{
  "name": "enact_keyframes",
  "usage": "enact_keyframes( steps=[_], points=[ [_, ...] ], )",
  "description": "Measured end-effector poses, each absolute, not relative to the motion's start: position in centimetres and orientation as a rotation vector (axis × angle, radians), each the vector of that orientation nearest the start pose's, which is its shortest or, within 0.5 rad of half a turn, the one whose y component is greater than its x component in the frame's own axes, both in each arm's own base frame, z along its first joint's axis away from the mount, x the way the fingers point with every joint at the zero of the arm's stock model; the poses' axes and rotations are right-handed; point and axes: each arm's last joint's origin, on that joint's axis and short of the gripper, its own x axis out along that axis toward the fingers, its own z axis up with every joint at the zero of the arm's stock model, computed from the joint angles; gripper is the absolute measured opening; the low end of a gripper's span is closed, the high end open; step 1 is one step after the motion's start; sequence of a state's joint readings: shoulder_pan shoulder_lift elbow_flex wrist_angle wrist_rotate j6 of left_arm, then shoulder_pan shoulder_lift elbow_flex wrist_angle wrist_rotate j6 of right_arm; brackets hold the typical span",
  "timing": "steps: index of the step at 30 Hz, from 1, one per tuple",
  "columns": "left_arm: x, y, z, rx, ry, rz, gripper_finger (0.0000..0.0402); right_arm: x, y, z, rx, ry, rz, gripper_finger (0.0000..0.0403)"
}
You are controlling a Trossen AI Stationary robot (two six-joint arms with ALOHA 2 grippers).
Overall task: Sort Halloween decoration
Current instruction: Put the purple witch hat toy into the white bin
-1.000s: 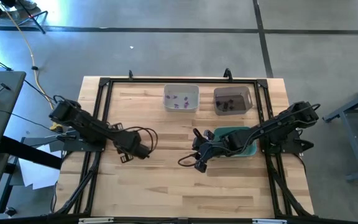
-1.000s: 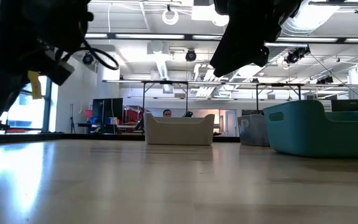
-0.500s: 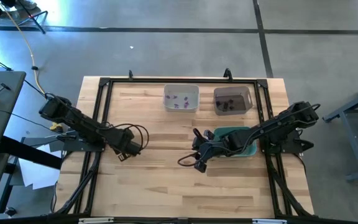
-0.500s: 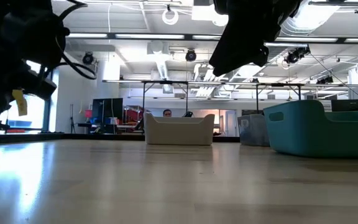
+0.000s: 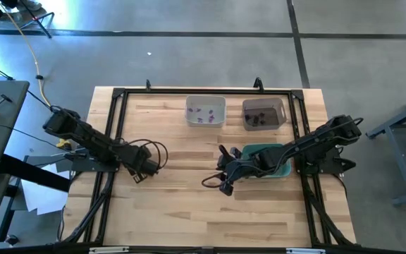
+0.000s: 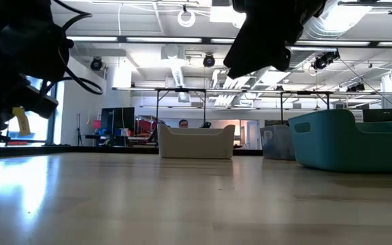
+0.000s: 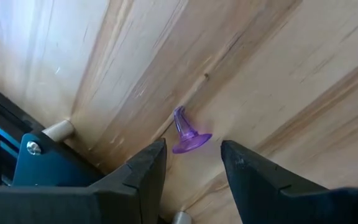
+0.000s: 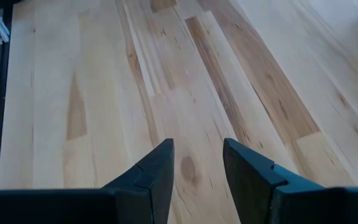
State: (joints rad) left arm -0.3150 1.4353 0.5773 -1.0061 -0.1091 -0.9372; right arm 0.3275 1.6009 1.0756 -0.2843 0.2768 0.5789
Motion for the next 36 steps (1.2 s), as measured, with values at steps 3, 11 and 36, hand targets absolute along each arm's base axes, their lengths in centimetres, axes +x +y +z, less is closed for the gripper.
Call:
enact_keyframes(
  steps=[3, 11, 36],
  points=[
    [15.5, -4.3, 12.5, -0.271, 1.695, 0.686, 0.0157, 32.1, 10.1, 22.8, 0.311, 0.750, -0.173, 0.0133],
    [15.8, -3.4, 12.4, -0.276, 1.719, 0.648, 0.0157, 32.2, 10.1, 22.8, 0.312, 0.744, -0.171, 0.0133],
    [16.2, -2.1, 12.3, -0.414, 1.755, 0.598, 0.0008, 32.1, 10.1, 22.8, 0.311, 0.744, -0.170, 0.0133]
  ],
)
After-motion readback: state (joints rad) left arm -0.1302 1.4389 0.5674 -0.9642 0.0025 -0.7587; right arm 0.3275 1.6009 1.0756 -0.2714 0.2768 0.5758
